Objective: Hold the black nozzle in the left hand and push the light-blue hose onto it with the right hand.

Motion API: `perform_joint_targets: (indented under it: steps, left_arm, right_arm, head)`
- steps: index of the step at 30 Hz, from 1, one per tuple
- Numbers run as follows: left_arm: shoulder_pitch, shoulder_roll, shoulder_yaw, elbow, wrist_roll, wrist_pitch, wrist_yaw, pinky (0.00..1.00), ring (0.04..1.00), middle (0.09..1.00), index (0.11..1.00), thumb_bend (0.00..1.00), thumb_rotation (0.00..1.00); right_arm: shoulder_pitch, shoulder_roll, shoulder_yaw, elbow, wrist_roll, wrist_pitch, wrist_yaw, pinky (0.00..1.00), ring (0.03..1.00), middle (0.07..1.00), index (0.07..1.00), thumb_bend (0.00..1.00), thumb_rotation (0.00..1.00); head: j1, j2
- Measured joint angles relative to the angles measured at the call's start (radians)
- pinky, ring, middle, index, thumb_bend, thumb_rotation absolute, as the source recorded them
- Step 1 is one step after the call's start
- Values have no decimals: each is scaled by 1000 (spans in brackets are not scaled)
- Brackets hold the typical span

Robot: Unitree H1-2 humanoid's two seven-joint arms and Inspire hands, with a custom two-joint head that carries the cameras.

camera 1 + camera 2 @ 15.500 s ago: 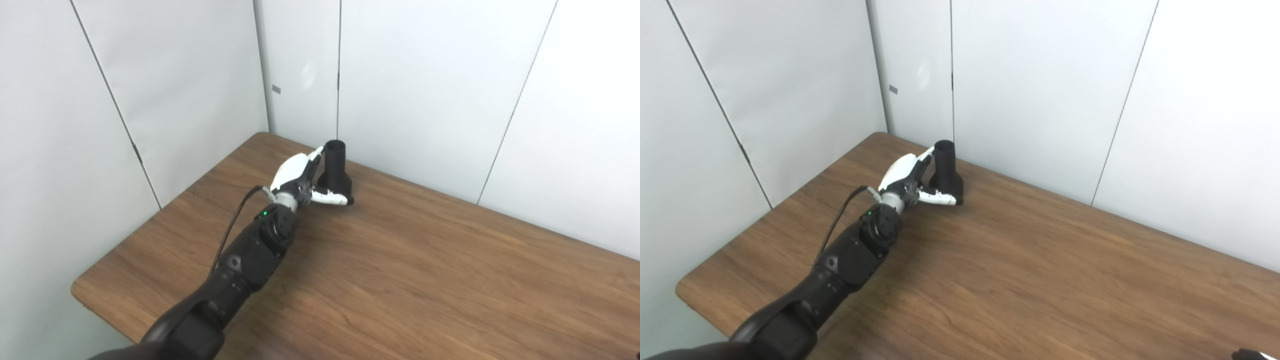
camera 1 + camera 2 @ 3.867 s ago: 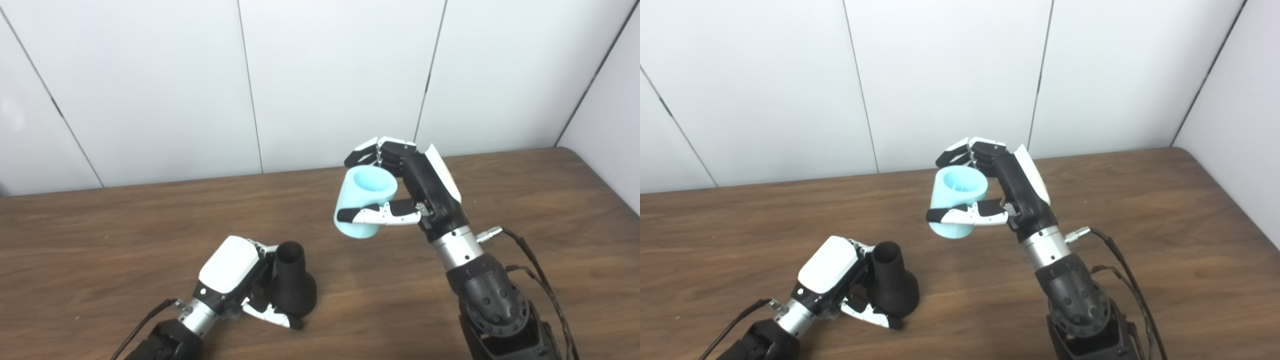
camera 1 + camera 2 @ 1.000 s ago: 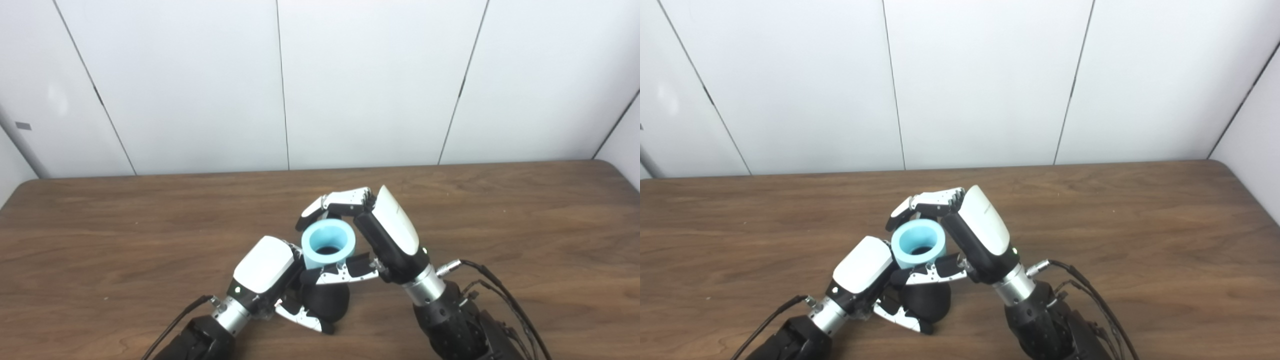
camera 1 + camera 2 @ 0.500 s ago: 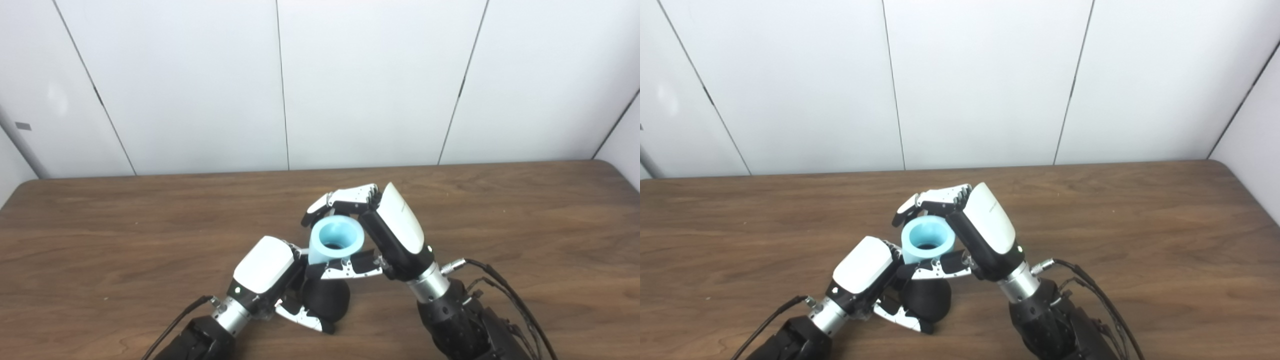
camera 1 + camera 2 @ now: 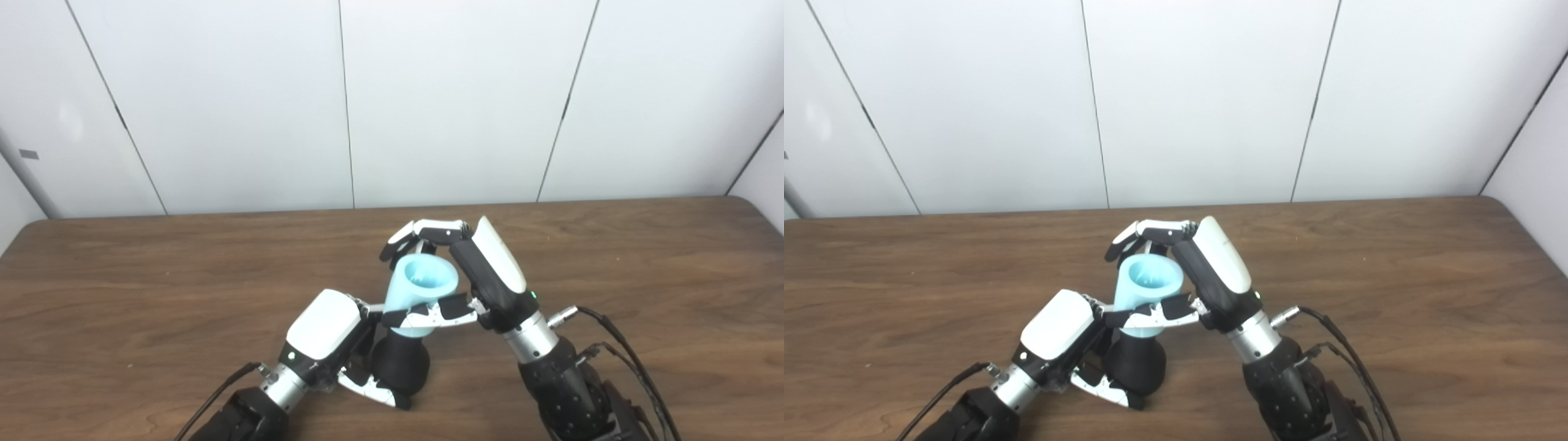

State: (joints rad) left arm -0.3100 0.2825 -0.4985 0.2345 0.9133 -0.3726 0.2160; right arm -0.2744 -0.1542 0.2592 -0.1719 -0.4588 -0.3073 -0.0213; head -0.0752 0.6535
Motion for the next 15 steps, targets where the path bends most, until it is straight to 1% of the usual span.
perform_joint_targets:
  steps: [2, 8, 11, 15]
  left_arm:
    - [0, 0, 0, 0, 1, 0, 0, 71, 110, 173, 481, 518, 40]
    - [0, 0, -3, 0, 5, 2, -1, 73, 112, 177, 481, 518, 40]
    - [0, 0, -3, 0, 5, 2, -3, 75, 115, 183, 481, 518, 40]
    - [-1, 0, -4, 0, 5, 2, -3, 76, 117, 185, 481, 518, 40]
  right_arm:
    - [0, 2, -3, -1, 0, 3, 8, 162, 219, 452, 521, 524, 0]
    - [0, 7, -6, -3, 5, 5, 27, 124, 177, 448, 525, 523, 0]
    - [0, 9, -7, -3, 8, 8, 33, 150, 206, 453, 520, 524, 0]
    - [0, 11, -8, -3, 7, 6, 35, 159, 221, 462, 511, 526, 0]
  head:
    - [2, 0]
    - [2, 2]
    - [2, 0]
    - [3, 0]
